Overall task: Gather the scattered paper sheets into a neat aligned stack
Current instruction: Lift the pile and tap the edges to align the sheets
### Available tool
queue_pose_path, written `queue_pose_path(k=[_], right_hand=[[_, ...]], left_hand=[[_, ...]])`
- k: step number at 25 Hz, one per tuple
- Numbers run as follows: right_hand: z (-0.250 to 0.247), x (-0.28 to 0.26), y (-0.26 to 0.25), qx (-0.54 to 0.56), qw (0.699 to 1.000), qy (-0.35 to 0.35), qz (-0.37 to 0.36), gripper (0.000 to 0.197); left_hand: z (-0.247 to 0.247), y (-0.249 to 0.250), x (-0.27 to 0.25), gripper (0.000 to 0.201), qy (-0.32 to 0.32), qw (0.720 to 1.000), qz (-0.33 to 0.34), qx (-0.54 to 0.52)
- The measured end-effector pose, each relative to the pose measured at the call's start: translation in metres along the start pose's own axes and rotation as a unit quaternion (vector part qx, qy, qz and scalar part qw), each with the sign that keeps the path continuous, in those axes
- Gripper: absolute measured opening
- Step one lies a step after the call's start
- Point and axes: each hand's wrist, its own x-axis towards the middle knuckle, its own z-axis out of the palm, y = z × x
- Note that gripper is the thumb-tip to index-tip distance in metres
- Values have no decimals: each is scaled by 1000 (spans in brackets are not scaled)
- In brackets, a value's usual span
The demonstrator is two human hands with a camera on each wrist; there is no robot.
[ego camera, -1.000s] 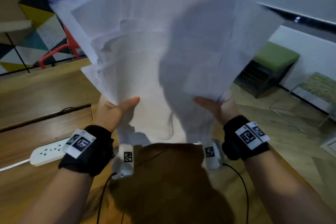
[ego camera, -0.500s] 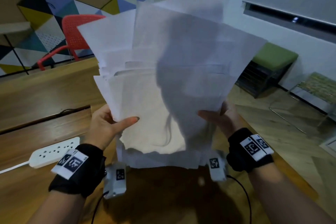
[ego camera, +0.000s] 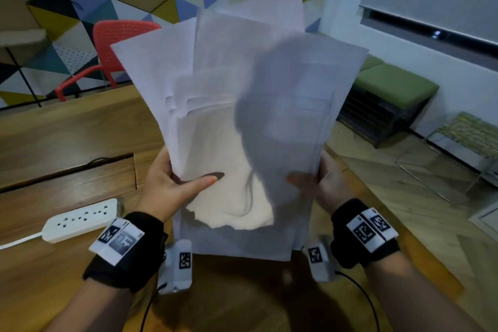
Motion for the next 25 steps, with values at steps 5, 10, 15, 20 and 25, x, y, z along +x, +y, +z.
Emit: queue_pose_path(k=[5,10,15,20,25], right_hand=[[-1,4,-21,-8,998,38,-46,23],[-5,-5,-22,-34,998,32,-42,37],[-19,-14,-28,12,998,59,-37,45],[-1,-19,-33,9,997,74,-22,32],[-1,-34,-37,-12,997,66,-37,38]], left_hand=[[1,7,8,41,7,1000,12,16],[8,12,-1,12,20,998,32,42],[3,26,-8,44,0,1000,6,-1],[20,22,-14,33,20,999,-1,-26],[24,15,-16,36,0,1000,22,-2]])
